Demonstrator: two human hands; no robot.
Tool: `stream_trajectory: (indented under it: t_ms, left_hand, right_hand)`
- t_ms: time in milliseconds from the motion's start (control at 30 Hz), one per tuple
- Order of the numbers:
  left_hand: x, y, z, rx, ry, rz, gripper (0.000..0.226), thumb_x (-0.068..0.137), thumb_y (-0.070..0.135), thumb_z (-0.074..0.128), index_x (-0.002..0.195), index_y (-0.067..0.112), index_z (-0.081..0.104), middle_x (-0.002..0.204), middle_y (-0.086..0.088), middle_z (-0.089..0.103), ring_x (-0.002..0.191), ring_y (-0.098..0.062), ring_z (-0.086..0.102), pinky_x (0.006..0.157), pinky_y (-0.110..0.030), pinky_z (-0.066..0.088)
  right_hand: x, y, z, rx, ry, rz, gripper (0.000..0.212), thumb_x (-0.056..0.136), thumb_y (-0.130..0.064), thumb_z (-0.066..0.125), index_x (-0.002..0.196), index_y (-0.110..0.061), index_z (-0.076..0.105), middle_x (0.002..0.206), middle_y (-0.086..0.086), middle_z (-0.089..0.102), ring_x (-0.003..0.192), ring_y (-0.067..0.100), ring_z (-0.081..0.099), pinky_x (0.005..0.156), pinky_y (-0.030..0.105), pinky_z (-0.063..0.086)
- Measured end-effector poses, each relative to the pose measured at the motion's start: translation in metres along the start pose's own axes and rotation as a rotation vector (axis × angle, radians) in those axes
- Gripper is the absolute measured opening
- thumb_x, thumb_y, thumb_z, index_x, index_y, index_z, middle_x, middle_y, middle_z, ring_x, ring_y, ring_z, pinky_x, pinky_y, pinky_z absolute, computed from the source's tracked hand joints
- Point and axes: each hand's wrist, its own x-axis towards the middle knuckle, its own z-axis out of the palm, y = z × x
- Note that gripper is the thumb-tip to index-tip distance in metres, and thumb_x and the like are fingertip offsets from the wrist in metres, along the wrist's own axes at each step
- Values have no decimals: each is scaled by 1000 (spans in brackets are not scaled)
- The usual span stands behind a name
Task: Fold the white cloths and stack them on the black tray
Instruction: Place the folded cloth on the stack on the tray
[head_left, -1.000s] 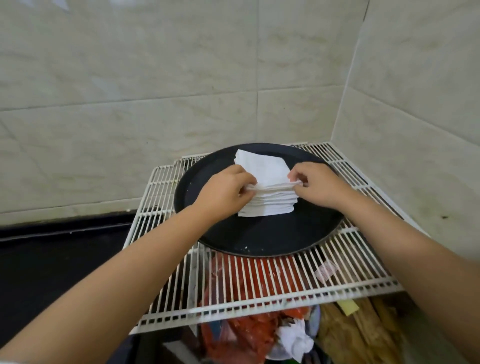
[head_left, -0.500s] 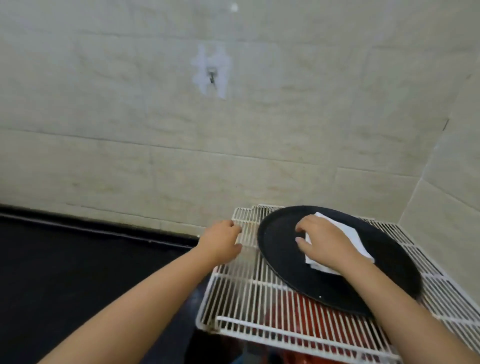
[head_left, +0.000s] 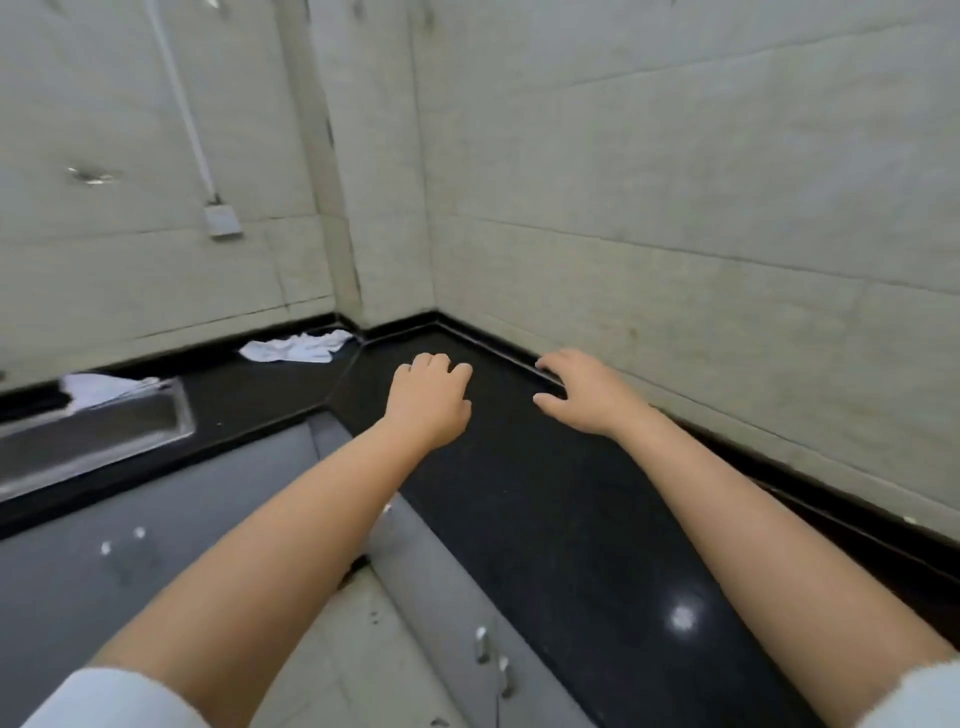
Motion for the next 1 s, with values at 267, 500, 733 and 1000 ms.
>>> stream_trajectory:
  t_ms: [267, 500, 733, 1000]
  left_hand:
    - [24, -208, 46, 58, -98, -364, 43, 93, 32, 44, 132, 13, 42, 134, -12, 46, 127, -30, 38, 100, -39, 36]
    - [115, -344, 77, 62, -121, -528, 48, 93, 34, 44, 136, 13, 39, 137, -12, 43, 129, -30, 37, 102, -41, 35]
    - [214, -449, 112, 24, -100, -561, 50, 94, 39, 43, 137, 15, 37, 138, -11, 43, 130, -29, 38, 102, -41, 35]
    - [317, -583, 219, -13, -195, -514, 54, 94, 42, 43, 140, 15, 33, 140, -10, 41, 131, -28, 36, 103, -40, 35]
  right_hand:
    - [174, -142, 98, 19, -113, -238, 55, 89, -35, 52, 137, -14, 36, 144, 8, 37, 133, 27, 36, 107, 41, 34]
    - [344, -199, 150, 33, -132, -342, 54, 88, -36, 52, 135, -13, 38, 141, 9, 40, 129, 27, 38, 102, 41, 36]
    - [489, -227, 199, 99, -170, -295, 54, 89, -34, 51, 137, -14, 35, 143, 9, 40, 130, 27, 39, 101, 41, 37]
    - [638, -253, 300, 36, -237, -192, 53, 89, -34, 51, 135, -13, 37, 139, 11, 40, 128, 28, 38, 101, 42, 39]
